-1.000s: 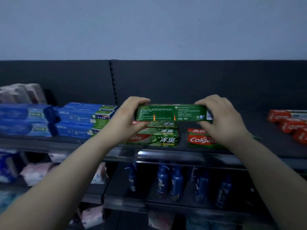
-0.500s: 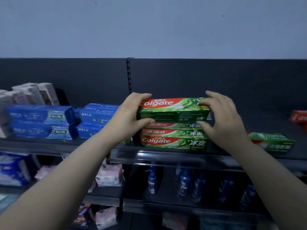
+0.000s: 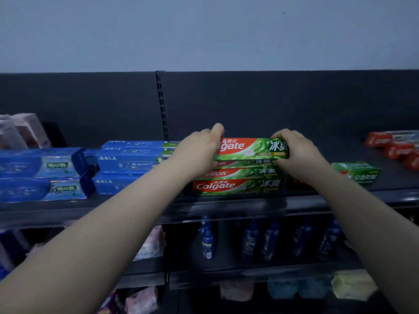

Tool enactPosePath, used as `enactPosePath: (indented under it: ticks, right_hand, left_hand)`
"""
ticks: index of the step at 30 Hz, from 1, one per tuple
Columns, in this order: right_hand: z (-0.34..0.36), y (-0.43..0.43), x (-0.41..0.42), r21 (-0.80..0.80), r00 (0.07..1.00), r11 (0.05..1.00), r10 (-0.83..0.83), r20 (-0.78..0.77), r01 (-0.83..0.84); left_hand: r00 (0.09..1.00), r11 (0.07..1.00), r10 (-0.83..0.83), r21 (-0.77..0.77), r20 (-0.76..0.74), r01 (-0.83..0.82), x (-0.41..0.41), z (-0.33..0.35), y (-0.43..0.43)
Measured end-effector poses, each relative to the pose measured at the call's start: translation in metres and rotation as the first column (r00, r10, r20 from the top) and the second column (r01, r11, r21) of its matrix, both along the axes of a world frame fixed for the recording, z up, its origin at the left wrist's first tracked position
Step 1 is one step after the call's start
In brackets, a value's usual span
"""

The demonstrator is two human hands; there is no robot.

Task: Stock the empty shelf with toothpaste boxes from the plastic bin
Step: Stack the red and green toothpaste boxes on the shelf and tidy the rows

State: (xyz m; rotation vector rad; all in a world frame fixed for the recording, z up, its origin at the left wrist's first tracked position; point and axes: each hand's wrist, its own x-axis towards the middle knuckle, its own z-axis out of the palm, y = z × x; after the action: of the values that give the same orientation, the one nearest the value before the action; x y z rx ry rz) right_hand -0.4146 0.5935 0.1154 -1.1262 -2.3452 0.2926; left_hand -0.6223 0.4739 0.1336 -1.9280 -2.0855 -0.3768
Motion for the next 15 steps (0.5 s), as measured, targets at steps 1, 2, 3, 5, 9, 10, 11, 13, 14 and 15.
enactPosePath:
  ticks: [1,2,3,5,9,10,11,13,14,15]
  right_hand:
    - [0.0,0.002,0.0,-0.024,1.0,1.0,-0.007,-0.018,0.006]
    - [0.0,0.003,-0.001,-0.057,0.998,0.998,-0.002,-0.056,-0.001]
    - [0.001,0.004,-0.001,-0.087,0.995,0.996,0.003,-0.097,-0.012]
    - [0.001,0.006,-0.001,-0.102,0.989,0.995,-0.007,-0.149,-0.009]
    - [0.0,0.006,-0.001,-0.016,0.975,0.999,-0.046,-0.218,0.044]
    - [0.0,0.005,-0.001,-0.01,0.972,0.998,-0.056,-0.229,0.055]
    - [0.0,0.003,0.0,-0.017,0.969,0.997,-0.071,-0.238,0.069]
    - [-0.003,-0.006,0.005,-0.05,0.961,0.993,-0.113,-0.251,0.103]
    - [-0.008,-0.013,0.01,-0.055,0.959,0.992,-0.128,-0.253,0.117]
    - [-0.014,-0.021,0.015,-0.045,0.958,0.991,-0.136,-0.253,0.128]
  left_hand:
    - [1.0,0.999,0.008,-0.03,-0.012,-0.009,-0.001,0.002,0.006]
    - [1.0,0.997,0.016,-0.072,-0.008,-0.016,-0.002,0.005,0.011]
    - [1.0,0.992,0.015,-0.124,0.019,-0.012,-0.004,0.009,0.014]
    - [0.996,0.977,-0.022,-0.21,0.082,0.039,-0.008,0.017,0.02]
    - [0.985,0.956,-0.075,-0.27,0.154,0.115,-0.013,0.027,0.034]
    - [0.98,0.956,-0.07,-0.268,0.184,0.119,-0.016,0.03,0.039]
    - [0.976,0.96,-0.062,-0.256,0.21,0.116,-0.018,0.032,0.045]
    - [0.973,0.971,-0.015,-0.229,0.232,0.069,-0.024,0.034,0.058]
    - [0.975,0.971,0.025,-0.239,0.221,0.029,-0.027,0.033,0.065]
    - [0.98,0.963,0.071,-0.269,0.184,-0.02,-0.029,0.031,0.072]
